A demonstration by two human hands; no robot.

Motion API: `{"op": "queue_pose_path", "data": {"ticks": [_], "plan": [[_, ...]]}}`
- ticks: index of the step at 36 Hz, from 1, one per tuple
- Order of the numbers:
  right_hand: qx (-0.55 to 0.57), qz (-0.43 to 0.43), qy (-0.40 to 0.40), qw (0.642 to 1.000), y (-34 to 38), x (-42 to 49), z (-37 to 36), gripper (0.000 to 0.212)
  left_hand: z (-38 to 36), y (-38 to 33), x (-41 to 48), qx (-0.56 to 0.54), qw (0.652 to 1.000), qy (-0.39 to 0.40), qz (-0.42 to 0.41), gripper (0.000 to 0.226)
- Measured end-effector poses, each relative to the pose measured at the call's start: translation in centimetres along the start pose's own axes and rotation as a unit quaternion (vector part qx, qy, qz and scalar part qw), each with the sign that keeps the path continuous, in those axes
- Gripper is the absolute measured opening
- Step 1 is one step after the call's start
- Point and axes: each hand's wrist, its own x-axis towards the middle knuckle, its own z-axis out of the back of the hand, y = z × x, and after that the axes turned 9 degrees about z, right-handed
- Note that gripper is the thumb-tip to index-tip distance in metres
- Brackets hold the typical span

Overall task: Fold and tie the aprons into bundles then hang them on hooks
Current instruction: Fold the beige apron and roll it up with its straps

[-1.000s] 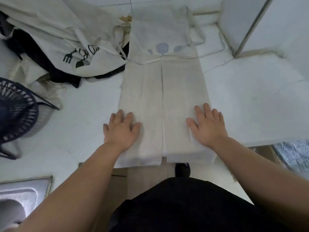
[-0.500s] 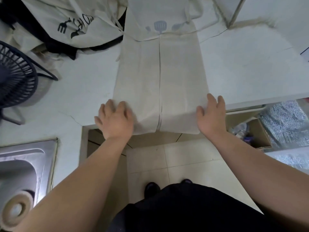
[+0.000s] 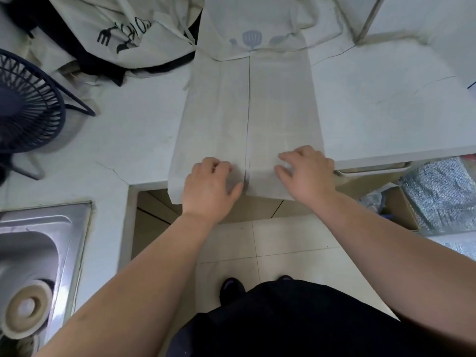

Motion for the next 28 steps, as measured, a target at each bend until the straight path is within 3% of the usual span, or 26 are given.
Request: {"op": "queue_pose_path", "data": {"ticks": [6,13,17,28], "plan": [[0.050,0.036,0.087,0.994,-0.3,1.7,0.5,0.037,-0.5,-3.2,2.0,0.069,0.993,0.041,0.086,0.038],[0.031,0.010,0.145,0.989,-0.2,2.9,1.1,0.042,-0.7,-3.7,1.9,0.015,0.993,0.051,0.106,0.032],[-0.024,0.015,0.146,0.989,0.6,3.2,1.0,0.051,-0.4,-4.1,1.8,0.021,0.992,0.055,0.108,0.027],[0.002,0.020,0.144,0.989,0.7,3.6,0.8,0.050,-0.2,-4.6,2.7,0.003,0.988,0.075,0.134,0.026]]}}
